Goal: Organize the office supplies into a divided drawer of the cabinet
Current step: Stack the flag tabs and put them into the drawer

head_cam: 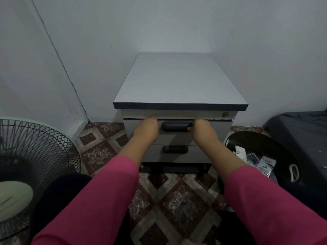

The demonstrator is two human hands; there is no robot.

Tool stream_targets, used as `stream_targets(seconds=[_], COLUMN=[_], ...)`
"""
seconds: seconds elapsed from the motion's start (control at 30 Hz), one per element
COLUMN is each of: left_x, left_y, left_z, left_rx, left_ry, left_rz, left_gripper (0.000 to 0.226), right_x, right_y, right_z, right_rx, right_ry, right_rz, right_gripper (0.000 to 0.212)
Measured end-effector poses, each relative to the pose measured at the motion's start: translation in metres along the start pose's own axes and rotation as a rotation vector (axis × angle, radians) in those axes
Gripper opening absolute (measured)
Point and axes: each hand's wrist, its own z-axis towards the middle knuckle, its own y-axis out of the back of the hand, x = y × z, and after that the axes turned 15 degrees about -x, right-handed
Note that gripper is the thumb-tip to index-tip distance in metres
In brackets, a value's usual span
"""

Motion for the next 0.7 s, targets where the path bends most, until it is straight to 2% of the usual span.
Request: stream_targets(seconds=[0.23, 0.43, 0.53, 0.6, 0.7], left_x=[-0.006, 0.002, 0.004, 0.003, 0.003], left_y=[0.003, -0.002, 0.003, 0.012, 0.018], left_z=[0.003, -0.015, -0.033, -0.053, -0.097], left_rx=[0.065, 0.151, 0.166, 0.151, 0.191], left_ry=[0.048, 0.045, 0.001, -0.031, -0.049], left_rz=[0.048, -0.013, -0.035, -0.038, -0.071], left_gripper=[0.033, 0.057, 0.064, 0.060, 0.055], right_x=[0.005, -0.005, -0.012, -0.015, -0.023], right_y=[0.006, 0.001, 0.007, 0.014, 0.021], right_z=[0.005, -0.016, -0.041, -0.066, -0.111], right_rx=[0.024, -0.001, 0.050, 0.110, 0.219], right_ry=[0.005, 0.005, 0.037, 0.030, -0.011], right_rz=[-0.035, 0.068, 0.077, 0.064, 0.091], right_gripper=[0.024, 0.031, 0.045, 0.054, 0.054])
